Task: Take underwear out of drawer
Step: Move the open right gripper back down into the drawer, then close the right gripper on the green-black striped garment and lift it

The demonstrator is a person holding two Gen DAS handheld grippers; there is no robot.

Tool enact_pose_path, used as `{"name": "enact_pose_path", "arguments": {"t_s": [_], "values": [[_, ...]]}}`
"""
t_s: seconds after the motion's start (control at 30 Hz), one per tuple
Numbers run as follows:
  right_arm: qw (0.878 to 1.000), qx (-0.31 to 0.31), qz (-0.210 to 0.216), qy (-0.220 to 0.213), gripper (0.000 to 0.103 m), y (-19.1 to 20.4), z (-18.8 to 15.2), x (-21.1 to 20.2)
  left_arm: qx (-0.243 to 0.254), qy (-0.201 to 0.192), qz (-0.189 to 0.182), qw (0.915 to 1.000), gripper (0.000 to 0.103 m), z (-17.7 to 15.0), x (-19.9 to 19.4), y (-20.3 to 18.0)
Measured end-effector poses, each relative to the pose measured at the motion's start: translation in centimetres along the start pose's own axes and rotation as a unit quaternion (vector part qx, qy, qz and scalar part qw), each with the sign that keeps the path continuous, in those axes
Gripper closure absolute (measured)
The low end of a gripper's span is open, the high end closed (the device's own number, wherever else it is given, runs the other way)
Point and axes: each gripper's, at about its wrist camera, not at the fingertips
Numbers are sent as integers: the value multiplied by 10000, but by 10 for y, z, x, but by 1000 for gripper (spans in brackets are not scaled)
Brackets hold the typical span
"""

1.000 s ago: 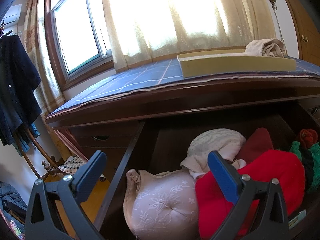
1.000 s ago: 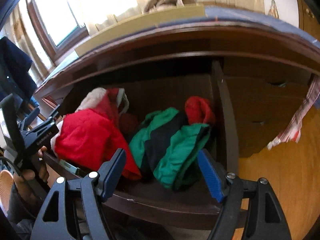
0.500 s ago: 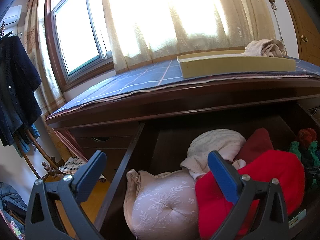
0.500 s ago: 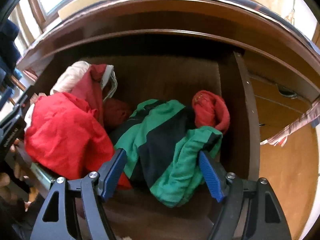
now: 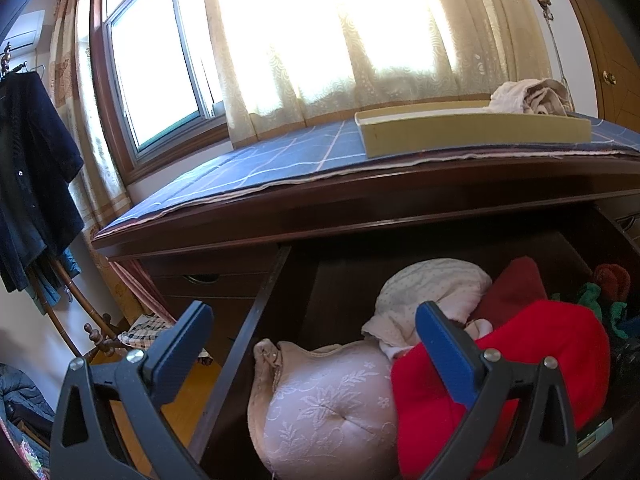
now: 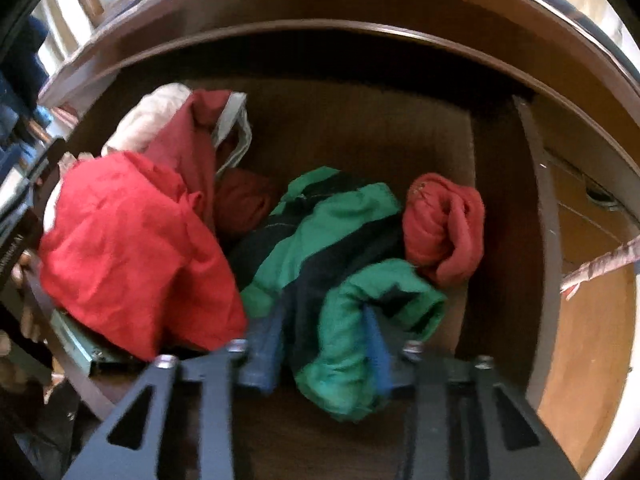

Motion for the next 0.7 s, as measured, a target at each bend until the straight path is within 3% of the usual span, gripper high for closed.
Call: {"name": "enact_pose_path", "arguments": {"t_s": [0.07,0.13,0.4,0.43,0.57,0.7], "values": [[9995,173,214,-174,82,-9,-4,-7,1,11,6,10000,0,0,0,0],[9987,251,294,-323,84,-15,-8,-13,-1,7,17,10000,0,0,0,0],[9911,838,765,-703,86,-46,-25,-40,-2,-2,22,10000,0,0,-1,0],[9893,902,818,-808,92,-51,-26,-48,-3,-2,28,10000,0,0,-1,0],[9830,990,893,-1265,92,-63,-32,-80,-6,-1,24,10000,0,-1,-1,0],[9837,979,891,-1219,92,-66,-28,-81,0,-7,22,10000,0,-1,-2,1]]}}
Point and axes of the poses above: each gripper's, at about its wrist camera, not at the fingertips, and x roughly the way its jaws point, y to its left, z to its top, and after that the axes turned 14 degrees about -z, right-handed
